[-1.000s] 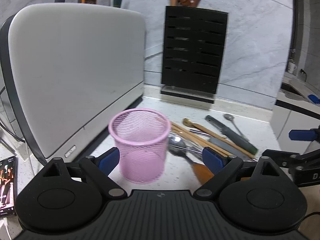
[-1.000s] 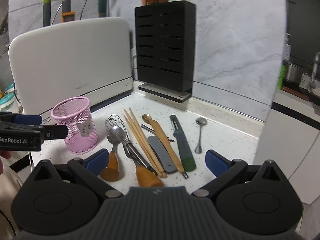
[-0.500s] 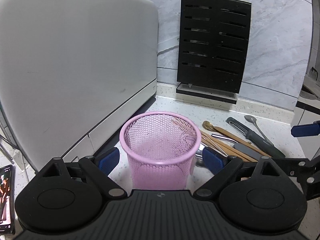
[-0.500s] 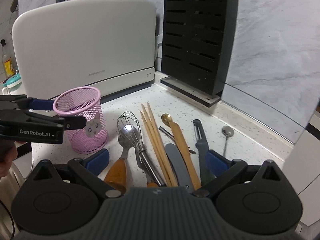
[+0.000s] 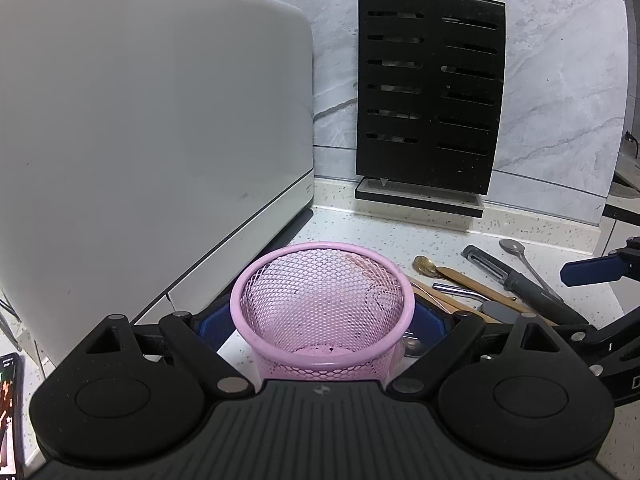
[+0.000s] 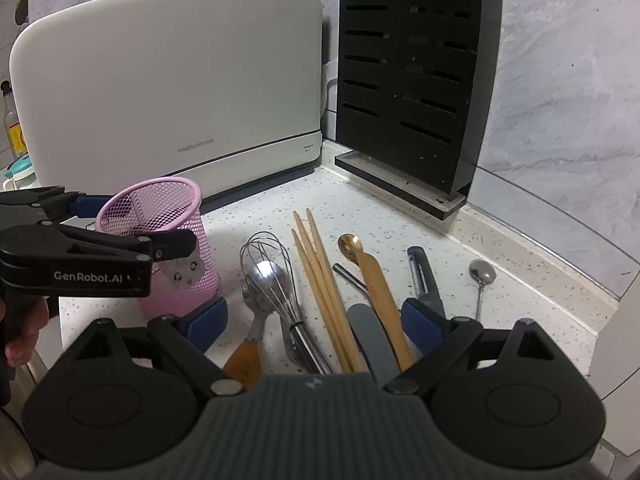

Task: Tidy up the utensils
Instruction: 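Move the right tool toward the wire whisk among the utensils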

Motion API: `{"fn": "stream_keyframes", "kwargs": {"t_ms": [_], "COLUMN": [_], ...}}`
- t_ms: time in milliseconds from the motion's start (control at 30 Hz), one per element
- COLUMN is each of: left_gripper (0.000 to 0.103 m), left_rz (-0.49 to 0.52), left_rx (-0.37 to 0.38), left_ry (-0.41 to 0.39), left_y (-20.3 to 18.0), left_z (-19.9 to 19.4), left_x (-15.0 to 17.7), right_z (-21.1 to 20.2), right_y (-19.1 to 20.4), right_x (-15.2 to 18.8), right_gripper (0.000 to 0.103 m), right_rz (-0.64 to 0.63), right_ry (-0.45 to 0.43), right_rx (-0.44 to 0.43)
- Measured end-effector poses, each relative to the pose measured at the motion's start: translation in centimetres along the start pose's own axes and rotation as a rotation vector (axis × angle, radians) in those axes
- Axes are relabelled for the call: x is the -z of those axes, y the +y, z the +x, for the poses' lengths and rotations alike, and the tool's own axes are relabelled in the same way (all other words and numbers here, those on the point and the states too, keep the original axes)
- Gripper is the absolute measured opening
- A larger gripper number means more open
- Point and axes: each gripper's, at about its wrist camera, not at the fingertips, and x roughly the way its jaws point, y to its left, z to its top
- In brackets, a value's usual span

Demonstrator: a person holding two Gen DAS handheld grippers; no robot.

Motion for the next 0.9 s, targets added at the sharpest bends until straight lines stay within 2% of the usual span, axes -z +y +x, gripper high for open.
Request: {"fn": "stream_keyframes", "kwargs": {"t_ms": [33, 100, 233, 300, 433, 533, 667, 767, 833, 900], "left_gripper": [0.103, 0.103, 0.102, 0.102, 0.102, 0.101, 0.101, 0.101, 0.101, 0.101], "left_rz": [0.003, 0.005, 0.012, 0.013, 0.023, 0.025, 0.024, 0.022, 0.017, 0.017], "left_rx": [0.002, 0.01, 0.012, 0.012, 0.023, 0.027, 0.037, 0.045, 0.053, 0.059], "left_ry": [-0.002, -0.006, -0.003, 0.001, 0.019, 0.041, 0.067, 0.072, 0.074, 0.077], "left_y": [0.0, 0.0, 0.0, 0.0, -0.1, -0.1, 0.0, 0.1, 0.3, 0.4], "left_z": [0.0, 0.1, -0.1, -0.2, -0.6, -1.1, -1.7, -2.1, -2.3, -2.3], "left_x": [0.0, 0.0, 0.0, 0.1, 0.0, 0.2, 0.2, 0.4, 0.4, 0.4], "right_z": [0.1, 0.3, 0.5, 0.5, 0.7, 1.5, 2.4, 3.3, 4.1, 5.2], "right_y": [0.1, 0.1, -0.1, -0.1, 0.1, -0.1, 0.5, 1.2, 1.6, 1.8], "right_x": [0.0, 0.0, 0.0, -0.2, -0.8, -1.7, -3.1, -4.2, -5.0, -5.6], "right_gripper": [0.088, 0.077, 0.077, 0.072, 0.071, 0.054, 0.049, 0.036, 0.031, 0.021], "right_rz": [0.002, 0.005, 0.018, 0.015, -0.006, 0.001, -0.038, -0.063, -0.062, -0.051], "right_ry": [0.0, 0.007, 0.021, 0.028, 0.051, 0.136, 0.233, 0.297, 0.346, 0.395], "right_rx": [-0.003, -0.004, -0.021, -0.039, -0.057, -0.11, -0.174, -0.209, -0.229, -0.228]}}
